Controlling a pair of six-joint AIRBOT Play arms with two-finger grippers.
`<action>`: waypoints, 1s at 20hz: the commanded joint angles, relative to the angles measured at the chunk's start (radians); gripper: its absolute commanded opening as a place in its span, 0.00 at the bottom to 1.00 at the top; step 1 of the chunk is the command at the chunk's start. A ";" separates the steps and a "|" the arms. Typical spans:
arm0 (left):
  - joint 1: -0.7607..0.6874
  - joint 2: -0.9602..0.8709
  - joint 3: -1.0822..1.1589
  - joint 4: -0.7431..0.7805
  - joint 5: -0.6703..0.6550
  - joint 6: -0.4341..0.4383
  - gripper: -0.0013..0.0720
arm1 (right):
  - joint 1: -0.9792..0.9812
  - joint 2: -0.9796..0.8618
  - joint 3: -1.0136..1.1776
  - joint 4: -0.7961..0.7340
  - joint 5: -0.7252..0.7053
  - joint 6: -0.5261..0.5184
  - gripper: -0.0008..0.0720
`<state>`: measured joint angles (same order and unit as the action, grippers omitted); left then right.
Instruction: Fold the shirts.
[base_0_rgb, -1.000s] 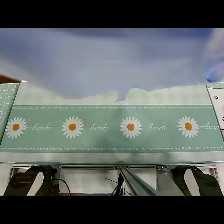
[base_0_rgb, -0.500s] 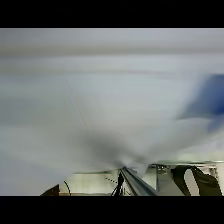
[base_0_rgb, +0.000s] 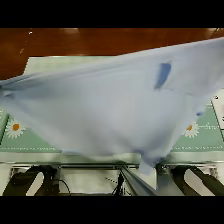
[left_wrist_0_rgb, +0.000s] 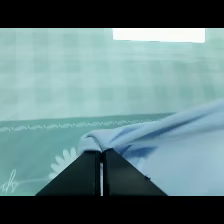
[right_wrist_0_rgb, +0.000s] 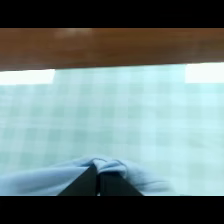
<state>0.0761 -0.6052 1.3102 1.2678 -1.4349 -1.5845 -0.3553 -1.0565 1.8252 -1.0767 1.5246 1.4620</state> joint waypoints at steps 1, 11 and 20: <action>0.000 -0.150 -0.142 0.004 0.290 0.021 0.05 | 0.086 -0.235 0.001 -0.065 -0.083 -0.005 0.05; -0.002 -0.644 -0.141 -0.011 0.672 0.084 0.05 | 0.251 -0.613 0.001 -0.220 -0.496 0.050 0.05; -0.002 -0.857 -0.141 -0.063 0.829 0.081 0.05 | 0.253 -0.758 0.001 -0.214 -0.315 0.076 0.05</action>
<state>0.0746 -1.4094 1.1698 1.2182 -0.6693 -1.5040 -0.1040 -1.7851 1.8248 -1.2907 1.1175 1.5314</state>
